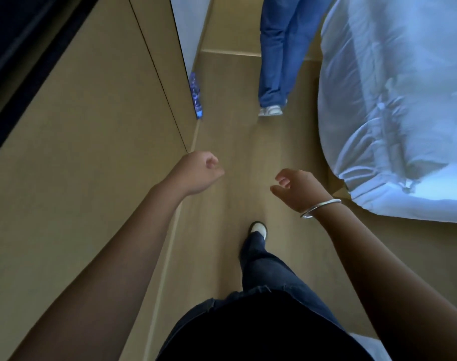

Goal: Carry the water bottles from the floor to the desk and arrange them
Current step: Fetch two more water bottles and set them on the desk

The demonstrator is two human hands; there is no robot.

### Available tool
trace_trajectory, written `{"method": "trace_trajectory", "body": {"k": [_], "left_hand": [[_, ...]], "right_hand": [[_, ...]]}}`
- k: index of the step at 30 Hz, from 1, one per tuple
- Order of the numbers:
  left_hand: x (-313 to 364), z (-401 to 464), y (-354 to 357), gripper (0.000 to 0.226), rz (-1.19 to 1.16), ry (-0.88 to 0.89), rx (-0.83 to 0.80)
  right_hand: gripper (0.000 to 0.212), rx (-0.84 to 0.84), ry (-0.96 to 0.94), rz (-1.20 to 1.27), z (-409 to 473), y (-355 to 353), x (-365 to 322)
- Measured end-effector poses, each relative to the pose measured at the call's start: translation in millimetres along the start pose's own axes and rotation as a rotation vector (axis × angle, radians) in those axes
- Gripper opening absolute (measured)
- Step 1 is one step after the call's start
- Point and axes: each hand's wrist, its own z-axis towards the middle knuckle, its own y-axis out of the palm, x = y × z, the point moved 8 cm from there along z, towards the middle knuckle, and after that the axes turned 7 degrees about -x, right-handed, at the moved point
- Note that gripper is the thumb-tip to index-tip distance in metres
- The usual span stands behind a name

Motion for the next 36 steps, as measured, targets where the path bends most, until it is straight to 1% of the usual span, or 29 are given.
{"method": "trace_trajectory", "body": {"k": [5,8,15,17,25,30,36], "left_hand": [[38.8,95.9,-30.5,0.035,0.002,-0.02,-0.002],[49.5,140.4,-45.5,0.037,-0.045,-0.044,0.025],[39.6,226.6,-76.3,0.039,-0.11,-0.154,0.031],[39.5,257.6,-88.5,0.041,-0.141,-0.163,0.035],[42.5,403.6,-141.1,0.046,-0.137,-0.163,-0.065],[48.3,476.2,-176.7,0.038,-0.1,-0.195,-0.14],[52.0,544.4,-206.8,0.03,-0.097,-0.223,-0.145]], "right_hand": [[0.032,0.001,-0.007,0.023,89.1,-63.7,6.7],[0.03,-0.025,-0.003,0.002,136.3,-91.0,10.3],[0.03,-0.098,-0.039,-0.016,240.5,-133.4,-8.2],[0.031,-0.109,-0.044,-0.011,272.3,-144.3,-15.7],[0.033,-0.122,-0.039,-0.019,415.4,-199.9,-52.5],[0.033,-0.141,-0.035,-0.043,486.5,-230.7,-80.1],[0.034,-0.193,-0.047,-0.043,559.9,-251.7,-96.1]]}}
